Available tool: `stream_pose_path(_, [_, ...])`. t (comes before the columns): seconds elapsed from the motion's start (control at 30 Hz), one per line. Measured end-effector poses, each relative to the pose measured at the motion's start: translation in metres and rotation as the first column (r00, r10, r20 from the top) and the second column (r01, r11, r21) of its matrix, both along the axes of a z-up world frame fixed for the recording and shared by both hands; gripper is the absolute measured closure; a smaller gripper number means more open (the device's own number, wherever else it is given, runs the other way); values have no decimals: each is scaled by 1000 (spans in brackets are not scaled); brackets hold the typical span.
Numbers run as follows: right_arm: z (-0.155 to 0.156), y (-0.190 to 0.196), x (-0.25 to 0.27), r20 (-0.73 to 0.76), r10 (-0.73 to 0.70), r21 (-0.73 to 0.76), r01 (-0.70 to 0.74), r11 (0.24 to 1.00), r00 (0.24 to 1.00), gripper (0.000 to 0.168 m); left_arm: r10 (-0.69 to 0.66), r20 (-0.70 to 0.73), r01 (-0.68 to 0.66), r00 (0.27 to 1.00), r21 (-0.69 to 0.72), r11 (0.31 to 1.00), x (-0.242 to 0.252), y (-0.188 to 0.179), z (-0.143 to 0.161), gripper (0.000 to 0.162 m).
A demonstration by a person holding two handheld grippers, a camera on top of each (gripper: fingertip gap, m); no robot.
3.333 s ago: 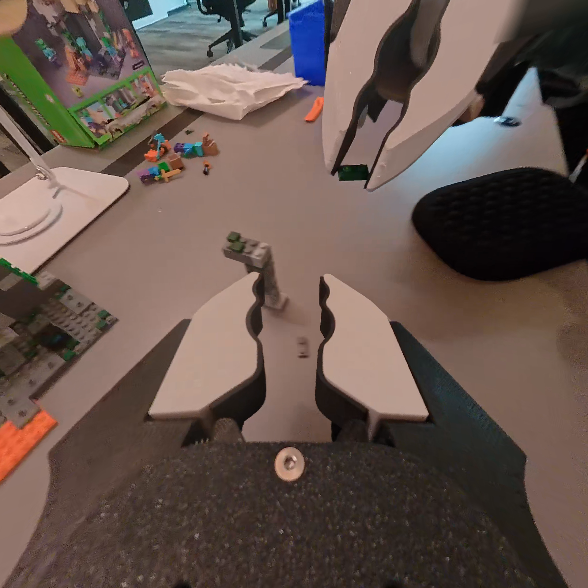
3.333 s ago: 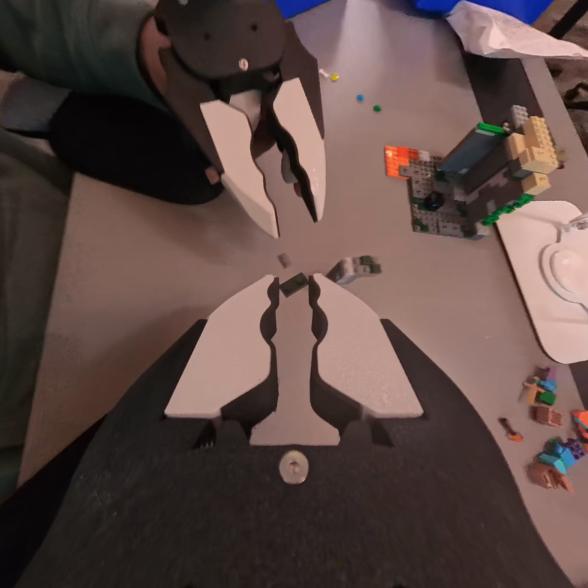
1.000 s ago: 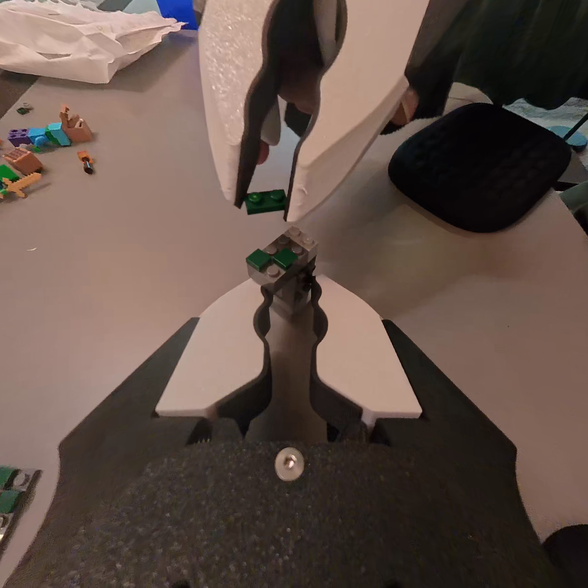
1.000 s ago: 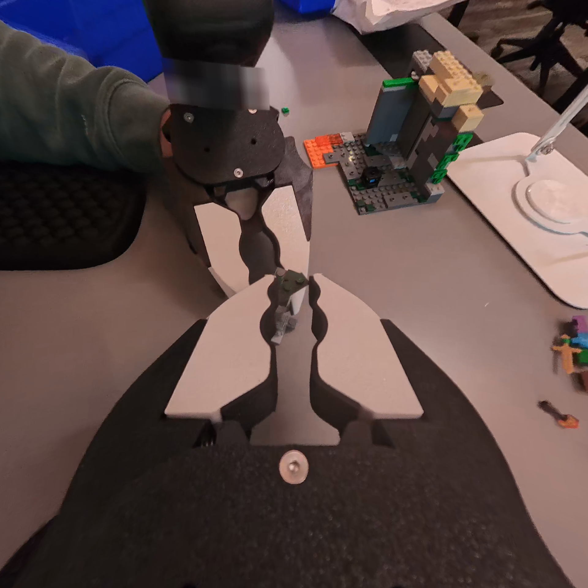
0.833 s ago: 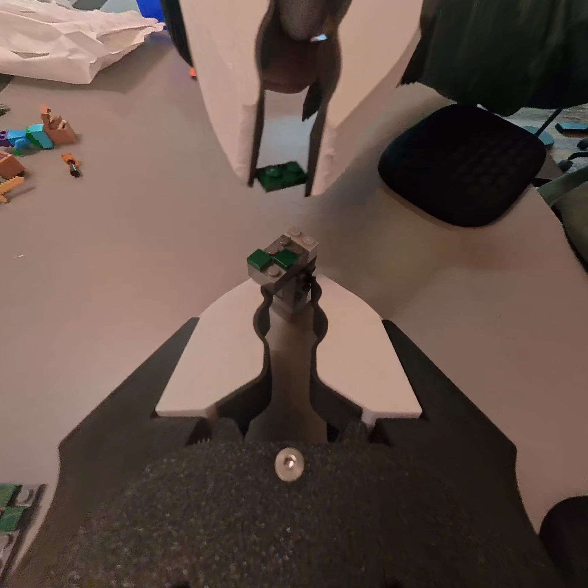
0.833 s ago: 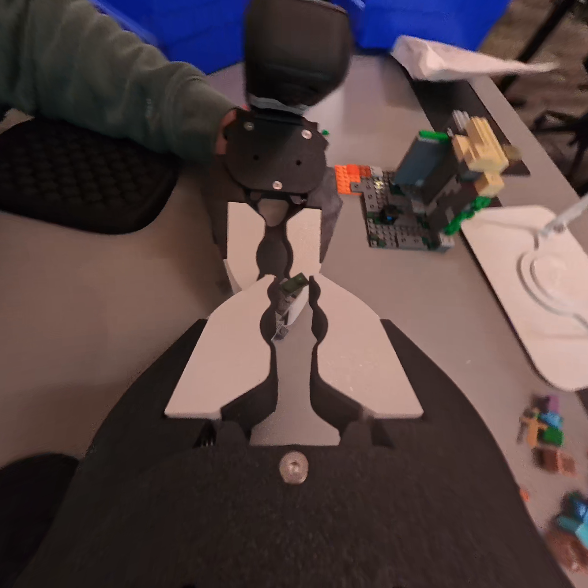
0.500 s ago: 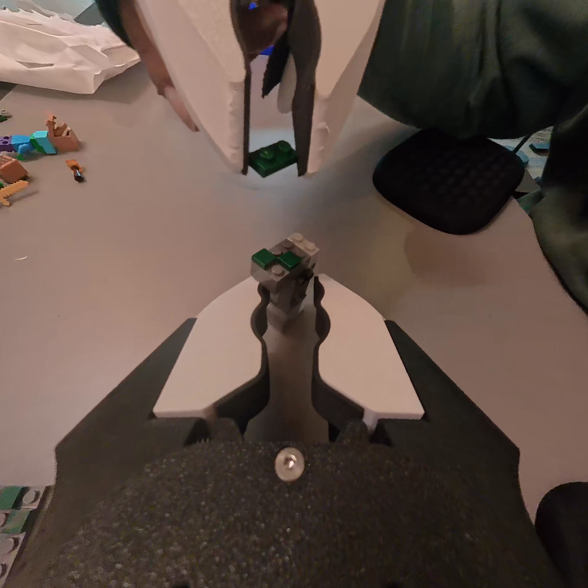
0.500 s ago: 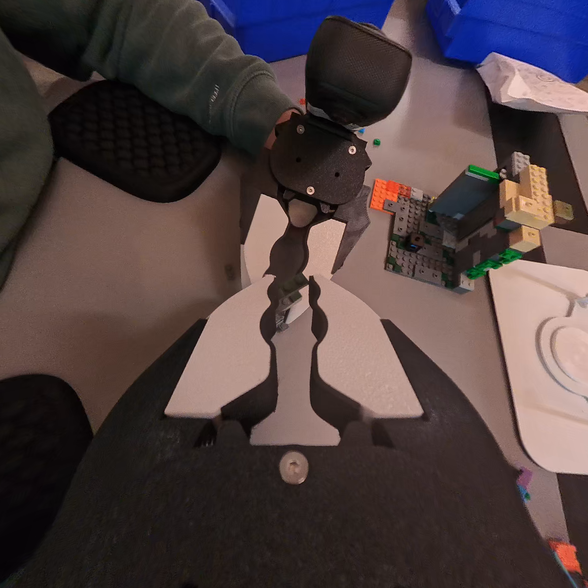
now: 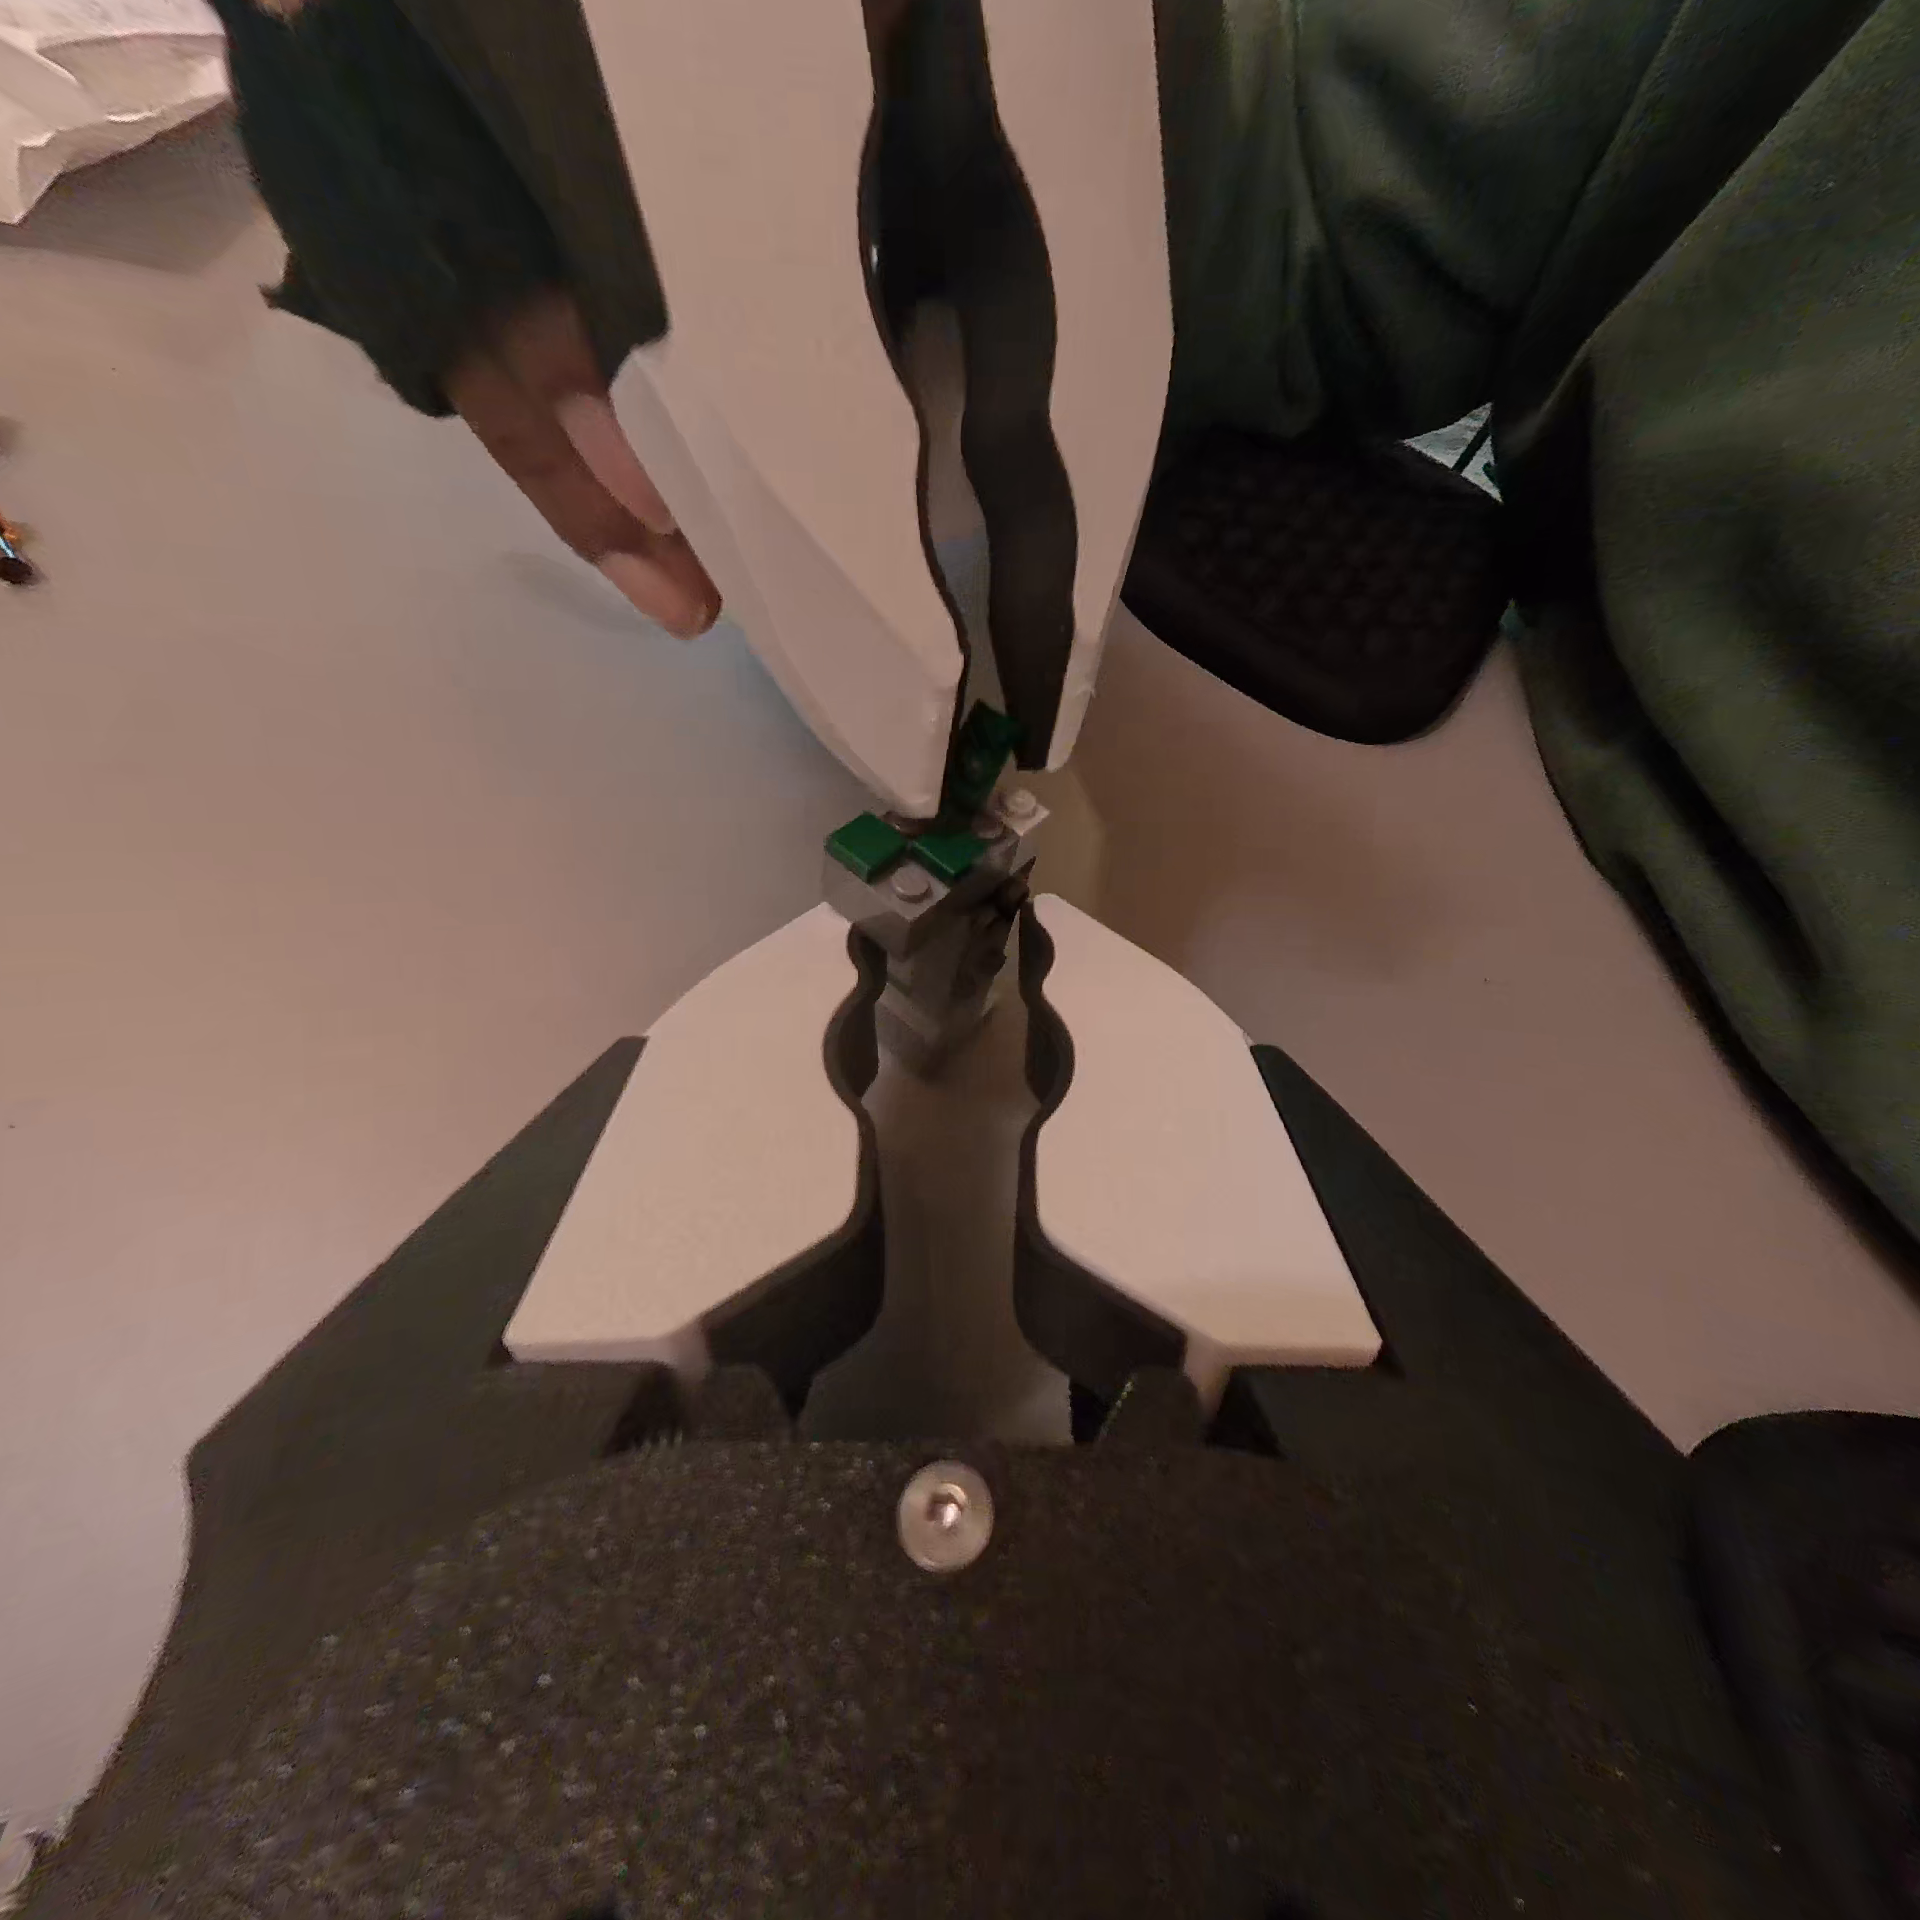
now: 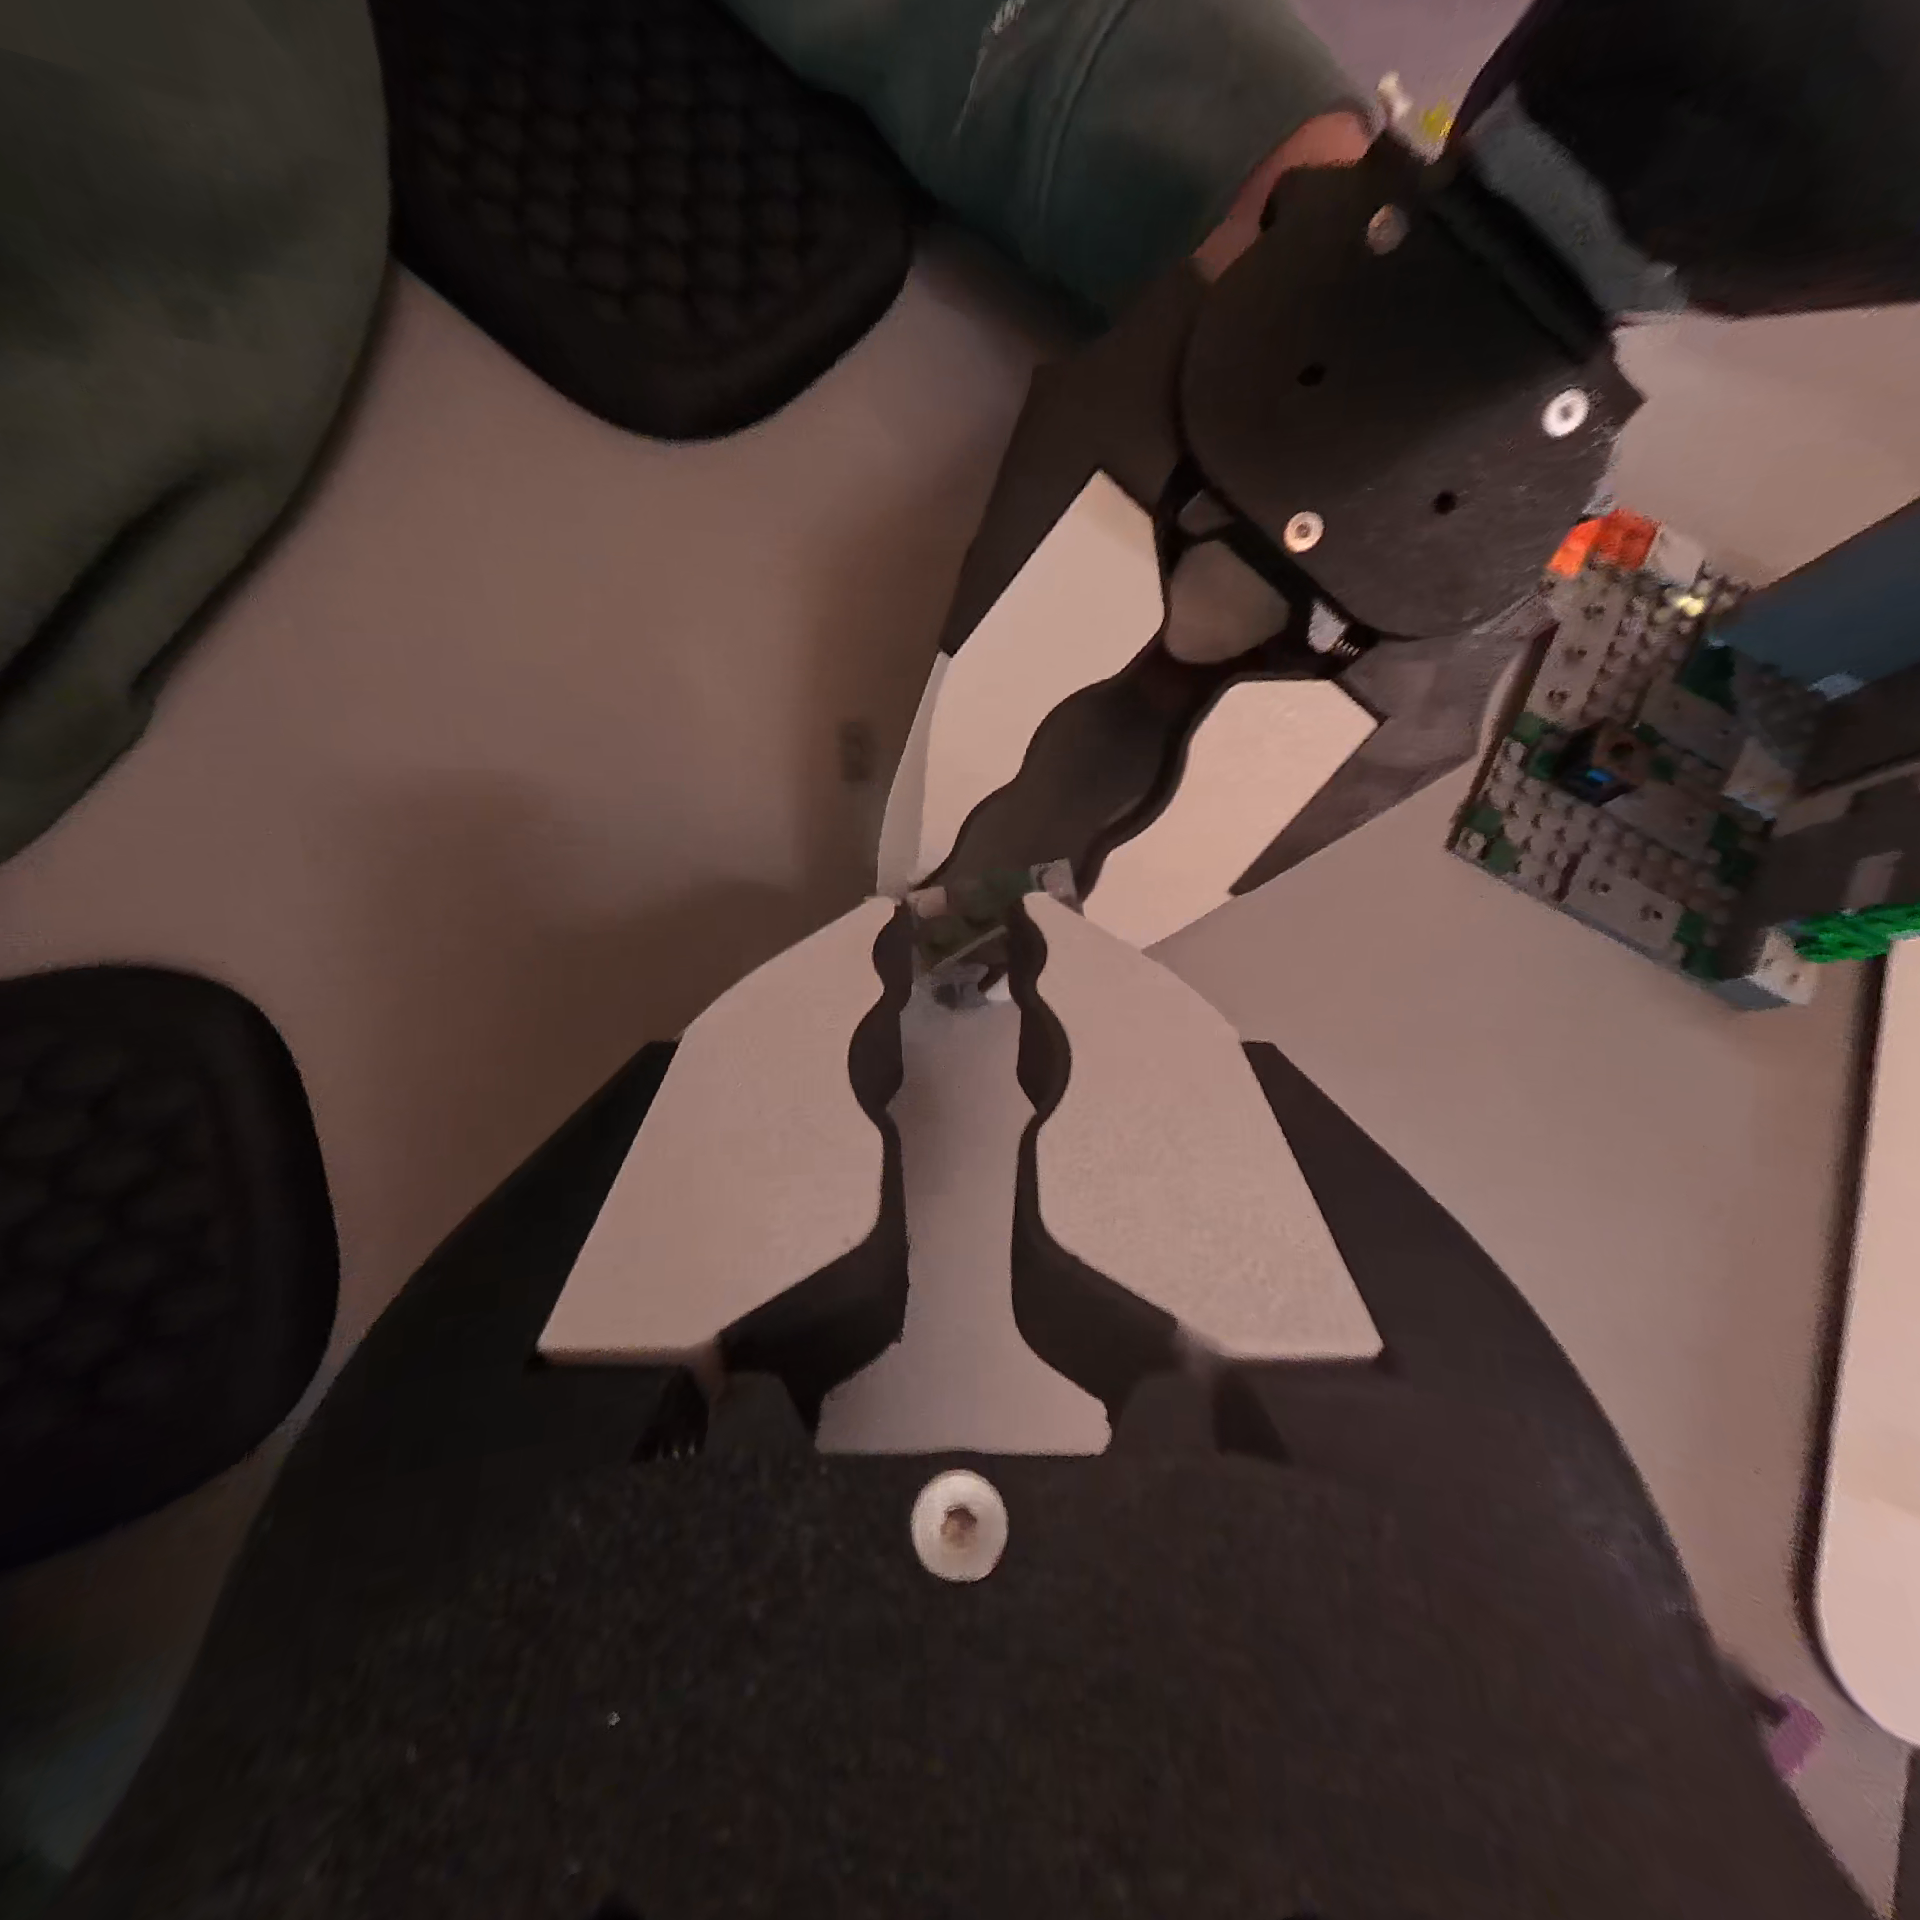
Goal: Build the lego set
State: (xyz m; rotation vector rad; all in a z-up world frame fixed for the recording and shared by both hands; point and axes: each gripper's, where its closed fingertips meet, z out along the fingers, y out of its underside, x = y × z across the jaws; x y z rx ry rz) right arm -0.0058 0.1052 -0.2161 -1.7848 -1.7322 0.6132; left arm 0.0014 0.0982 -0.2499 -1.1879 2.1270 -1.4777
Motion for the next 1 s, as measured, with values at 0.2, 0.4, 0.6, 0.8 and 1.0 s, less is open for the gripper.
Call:
stream_pose_path(0.2, [-2,4,0,7,-16,29,16,999,1000,151,7,1,-7,1000,10,1000,-2,2,-1,138])
stream_pose_path(0.4, [-1,5,-1,8,-30,45,30,999,1000,150,17,2,-17,1000,18,1000,-1,2,-2,137])
stream_pose_path(0.6, [-3,4,-2,3,-44,50,44,998,999,150,23,0,-23,1000,22,999,-1,3,-2,138])
stream_pose_path(0.8, [-2,3,-3,-12,-49,37,49,998,999,150,29,3,-29,1000,24,999,-1,4,-2,138])
stream_pose_path(1.0, [8,11,19,-60,-119,28,121,992,991,149,29,9,-29,1000,26,999,-5,3,-2,137])
